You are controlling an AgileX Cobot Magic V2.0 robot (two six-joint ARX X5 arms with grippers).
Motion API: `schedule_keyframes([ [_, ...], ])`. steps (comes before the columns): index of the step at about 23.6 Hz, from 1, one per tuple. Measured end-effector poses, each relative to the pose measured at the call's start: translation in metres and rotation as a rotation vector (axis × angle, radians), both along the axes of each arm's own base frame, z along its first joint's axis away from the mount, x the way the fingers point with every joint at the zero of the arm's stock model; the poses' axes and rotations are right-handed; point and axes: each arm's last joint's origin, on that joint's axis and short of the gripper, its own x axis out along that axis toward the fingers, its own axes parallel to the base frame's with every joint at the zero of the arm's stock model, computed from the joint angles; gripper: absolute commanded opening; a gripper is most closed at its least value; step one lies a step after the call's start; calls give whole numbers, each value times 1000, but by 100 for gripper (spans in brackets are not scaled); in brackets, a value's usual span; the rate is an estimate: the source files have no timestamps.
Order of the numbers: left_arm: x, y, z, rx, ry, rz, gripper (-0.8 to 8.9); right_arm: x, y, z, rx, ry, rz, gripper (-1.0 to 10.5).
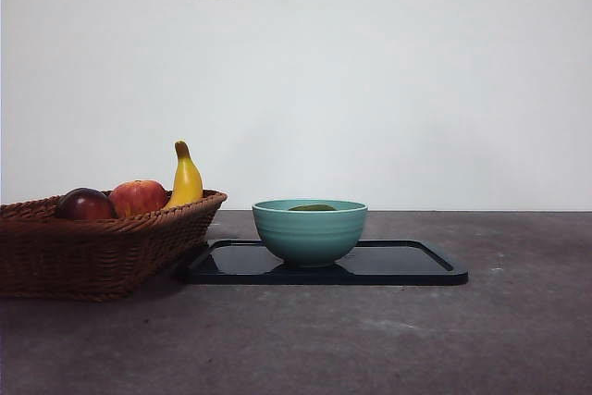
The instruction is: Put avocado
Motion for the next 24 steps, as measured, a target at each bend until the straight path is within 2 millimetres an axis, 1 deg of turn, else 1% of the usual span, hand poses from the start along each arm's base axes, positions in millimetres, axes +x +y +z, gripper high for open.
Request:
schedule_keyframes([
  [2, 0, 0, 0, 0, 0, 0, 310, -29, -7, -11, 3, -5, 29, 234],
  [6, 0, 0, 0, -2, -3, 1, 310, -85, -23, -40, 14, -15, 99, 234],
  [8, 0, 0, 0, -2, -3, 0, 310, -107, -30, -56, 27, 0, 134, 234],
  [11, 0, 0, 0, -2, -3, 0, 310, -131, -37, -74, 68, 21, 196, 234],
  [14, 0, 0, 0, -2, -4, 0, 310, -140, -42, -78, 87, 14, 201, 234],
  [21, 0, 0, 0, -2, -3, 0, 307, -141, -43, -77, 94, 7, 199, 233],
  [22, 0, 0, 0, -2, -4, 0, 293, -141, -43, -77, 94, 7, 199, 231],
  [24, 0, 0, 0, -2, -4, 0, 216, -141, -43, -77, 94, 7, 199, 192],
])
